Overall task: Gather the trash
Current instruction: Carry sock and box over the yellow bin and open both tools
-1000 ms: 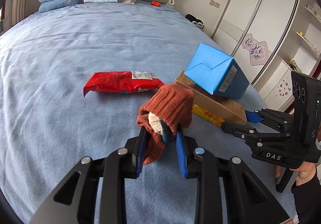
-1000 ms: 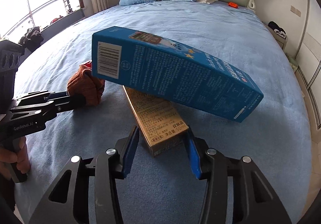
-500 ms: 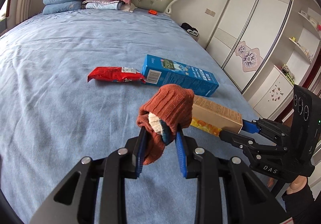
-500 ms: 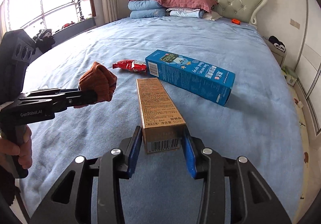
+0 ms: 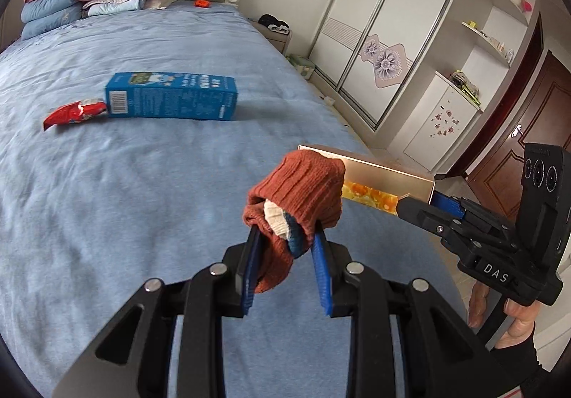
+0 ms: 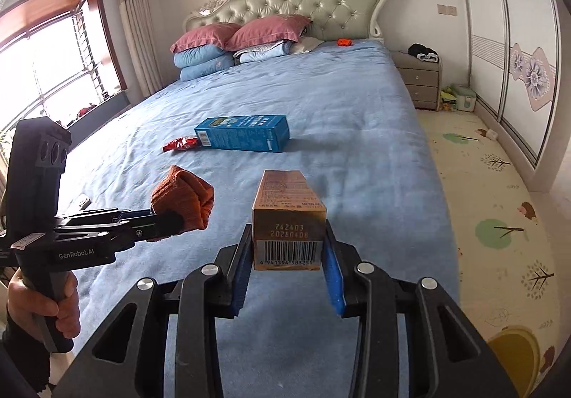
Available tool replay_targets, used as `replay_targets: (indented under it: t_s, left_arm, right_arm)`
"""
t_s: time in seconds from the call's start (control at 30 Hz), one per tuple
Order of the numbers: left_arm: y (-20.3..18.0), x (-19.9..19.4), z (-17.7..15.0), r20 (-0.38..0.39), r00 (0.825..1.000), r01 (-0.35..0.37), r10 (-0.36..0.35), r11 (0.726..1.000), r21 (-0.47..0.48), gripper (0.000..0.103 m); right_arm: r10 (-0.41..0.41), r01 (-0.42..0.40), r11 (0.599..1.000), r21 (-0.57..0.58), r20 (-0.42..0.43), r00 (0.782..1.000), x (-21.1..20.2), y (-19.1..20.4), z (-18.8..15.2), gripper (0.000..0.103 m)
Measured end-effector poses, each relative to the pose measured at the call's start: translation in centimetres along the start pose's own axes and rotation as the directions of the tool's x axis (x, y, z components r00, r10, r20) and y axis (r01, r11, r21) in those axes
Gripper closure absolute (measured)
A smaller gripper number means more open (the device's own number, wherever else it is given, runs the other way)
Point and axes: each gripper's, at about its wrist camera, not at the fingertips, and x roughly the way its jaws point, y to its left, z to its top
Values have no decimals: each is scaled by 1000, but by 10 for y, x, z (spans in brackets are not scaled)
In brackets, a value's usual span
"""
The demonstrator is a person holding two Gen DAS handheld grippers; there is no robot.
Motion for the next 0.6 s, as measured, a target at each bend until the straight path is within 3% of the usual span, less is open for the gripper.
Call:
replay_targets:
  t_s: [0.3, 0.6]
  left_arm:
    - [-123, 60, 3, -88, 987, 147, -135, 979, 139, 75]
    - [-237, 128, -16, -238, 949, 268, -205, 925, 269, 75]
  right_arm:
    - [-152, 141, 978, 154, 64, 986, -82, -96, -42, 68]
    - [-320, 294, 915, 275, 52, 946, -146, -180, -94, 68]
